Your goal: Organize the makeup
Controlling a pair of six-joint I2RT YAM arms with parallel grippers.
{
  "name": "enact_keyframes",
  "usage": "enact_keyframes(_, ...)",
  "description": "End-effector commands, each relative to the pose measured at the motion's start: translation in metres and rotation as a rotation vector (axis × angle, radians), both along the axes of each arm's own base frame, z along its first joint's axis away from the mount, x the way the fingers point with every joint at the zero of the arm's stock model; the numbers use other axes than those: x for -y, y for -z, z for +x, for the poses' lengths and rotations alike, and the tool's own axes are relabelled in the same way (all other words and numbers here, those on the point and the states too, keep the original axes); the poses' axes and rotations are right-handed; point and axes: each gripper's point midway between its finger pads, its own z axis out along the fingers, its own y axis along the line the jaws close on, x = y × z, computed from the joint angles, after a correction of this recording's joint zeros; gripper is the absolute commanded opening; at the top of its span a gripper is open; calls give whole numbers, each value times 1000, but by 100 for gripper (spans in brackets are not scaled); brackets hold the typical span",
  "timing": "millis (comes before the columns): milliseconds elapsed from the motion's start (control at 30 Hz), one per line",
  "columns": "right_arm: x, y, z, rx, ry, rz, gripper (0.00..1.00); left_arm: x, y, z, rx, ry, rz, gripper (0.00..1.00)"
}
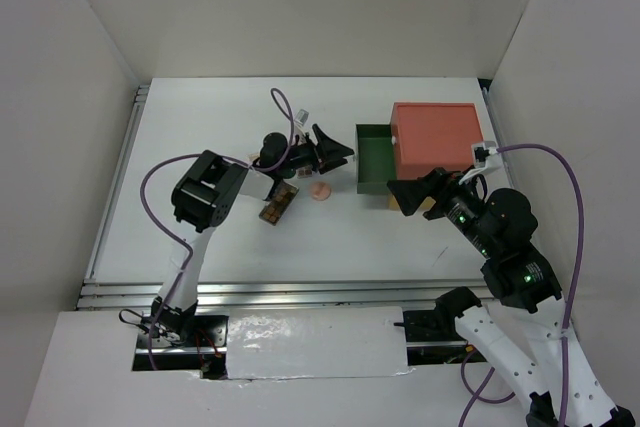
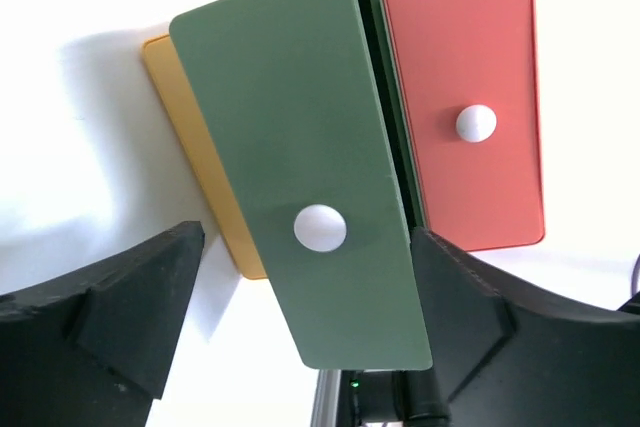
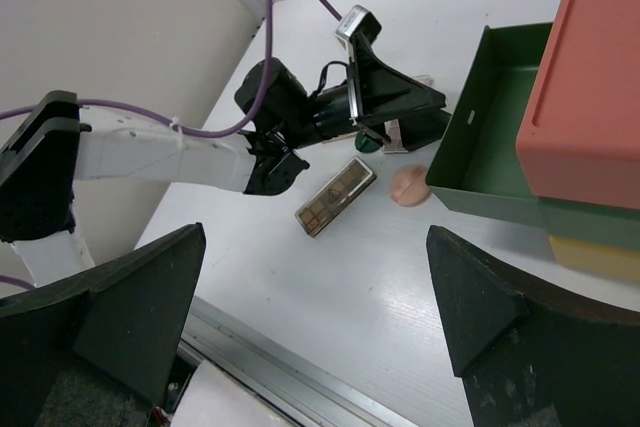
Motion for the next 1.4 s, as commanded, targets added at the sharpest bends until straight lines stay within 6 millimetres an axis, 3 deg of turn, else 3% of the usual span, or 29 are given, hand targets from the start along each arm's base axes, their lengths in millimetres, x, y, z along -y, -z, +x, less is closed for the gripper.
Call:
enact_keyframes(0,-3,-16,0,62,-17,23,100,-8,-47,0,169,-32,-12,100)
enact_keyframes(133,-3,-15,0,60,-17,22,100,-22,-61,2,203,-86,35,99)
enact_keyframes(167,-3,-15,0,60,-17,22,100,-30,-49,4,162,-109,75,99)
enact_keyframes(233,-4,-15,0,62,-18,23,100,-48,-58,15,192,-206,156,99)
enact_keyframes(267,-2,-14,0,61,-14,21,100,-61,-32,19,77,-240,279,99)
enact_keyframes(300,-2,-16,-1,65,-15,23,100,-74,-38,25,137,-286,401,99)
enact_keyframes(333,-2,-15,-1,63,-14,20,100,-88,-28,30,110,-339,524,100)
enact_keyframes(367,-3,-15,-1,65,-15,21,100,-115,-11,36,32,-465,730,99)
enact_keyframes(400,-3,-15,-1,67,-17,22,100,-136,-22,48,79,-555,859,99)
enact_keyframes(433,-2,-14,-2,67,-15,23,100,-141,-7,38,46,-519,923,99)
enact_keyframes(467,-2,-14,-1,68,-14,24,100,-163,3,38,3,-545,1041,99)
enact_keyframes(600,-5,-9,2,54,-21,23,100,-192,15,48,-55,-567,1201,99)
enact_keyframes(633,-7,-10,1,57,-30,25,100,-193,8,57,-43,-577,1201,95)
enact_keyframes(767,-8,-10,1,55,-41,23,98,-201,29,68,-99,-576,1304,83)
enact_keyframes(967,-7,-10,2,54,-35,15,98,-200,51,80,-136,-556,1336,79)
enact_keyframes(1100,-7,-8,2,47,-34,9,98,-190,53,92,-125,-532,1310,73)
enact_keyframes(1367,-6,-7,2,49,-31,6,98,-189,75,90,-156,-495,1335,58)
